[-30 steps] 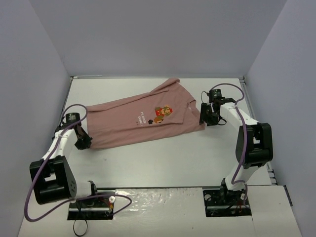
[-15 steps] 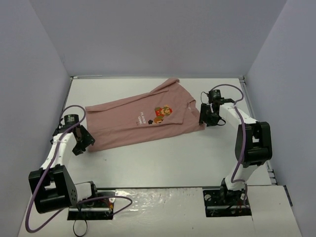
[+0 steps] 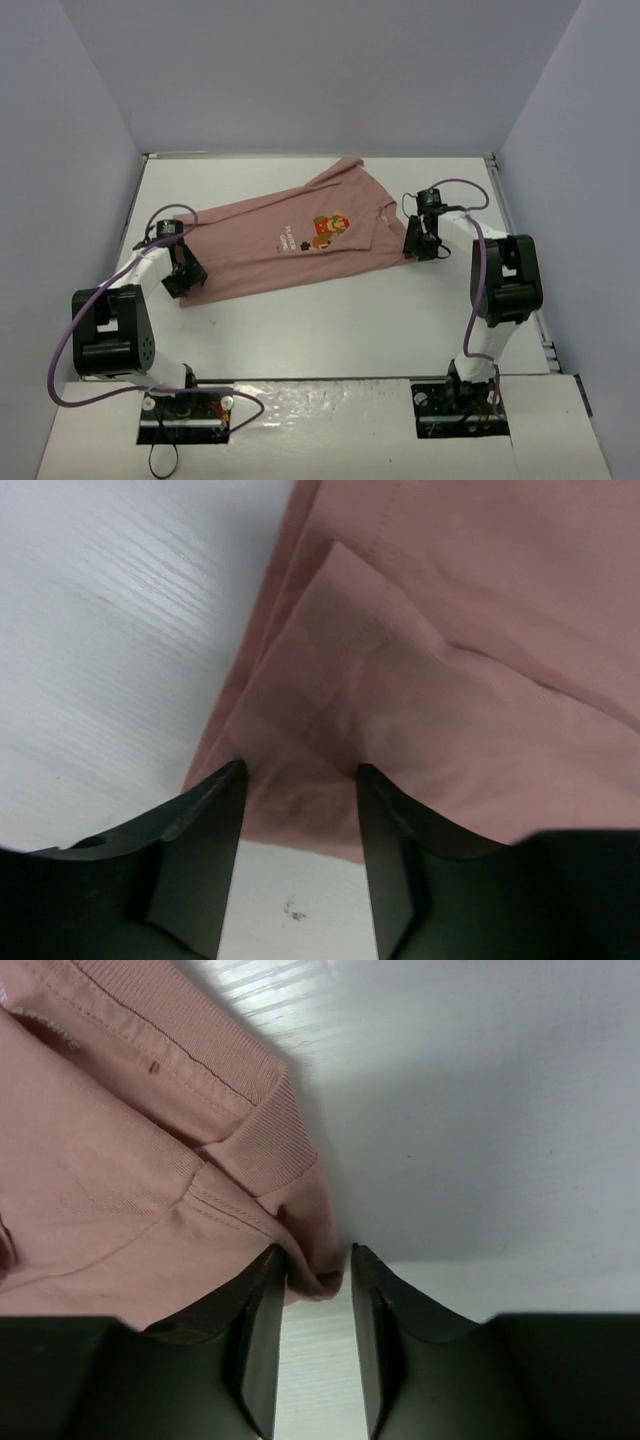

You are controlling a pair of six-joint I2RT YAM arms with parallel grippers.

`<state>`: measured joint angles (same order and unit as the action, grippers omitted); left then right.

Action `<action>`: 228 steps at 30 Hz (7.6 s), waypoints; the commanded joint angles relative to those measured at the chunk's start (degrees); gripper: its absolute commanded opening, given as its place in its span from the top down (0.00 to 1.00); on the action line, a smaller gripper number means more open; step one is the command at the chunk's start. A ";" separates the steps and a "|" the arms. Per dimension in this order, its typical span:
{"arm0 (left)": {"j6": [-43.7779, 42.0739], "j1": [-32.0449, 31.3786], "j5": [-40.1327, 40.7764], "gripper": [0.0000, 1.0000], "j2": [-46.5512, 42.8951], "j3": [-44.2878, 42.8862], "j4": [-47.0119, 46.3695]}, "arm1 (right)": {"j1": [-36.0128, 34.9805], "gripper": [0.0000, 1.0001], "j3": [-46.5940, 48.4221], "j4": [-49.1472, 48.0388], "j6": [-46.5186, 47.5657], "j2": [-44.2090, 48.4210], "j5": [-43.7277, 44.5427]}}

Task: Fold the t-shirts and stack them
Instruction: Fold the flattened tshirt in 1/3 of the way

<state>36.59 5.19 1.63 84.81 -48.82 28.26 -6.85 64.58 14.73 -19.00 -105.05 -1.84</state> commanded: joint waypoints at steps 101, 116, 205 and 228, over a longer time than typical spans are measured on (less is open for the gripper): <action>-13.65 -27.08 8.48 0.38 -15.55 -0.66 -1.46 | -7.65 0.72 -7.45 -5.67 -21.25 8.99 0.96; -13.48 -27.08 7.86 0.38 -15.27 -0.65 -1.74 | -11.62 0.98 -1.57 -5.09 -19.60 10.73 3.32; -11.75 -27.34 5.70 0.38 -12.24 -0.60 -1.28 | -19.34 0.67 26.50 -2.86 4.77 -13.98 -2.85; -11.81 -27.34 5.40 0.38 -11.89 -0.63 -1.28 | -20.36 0.97 29.90 -2.86 8.57 -16.76 0.05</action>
<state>24.29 -22.11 7.27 73.23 -48.21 28.05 -26.14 90.84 12.35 -13.02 -122.78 -4.09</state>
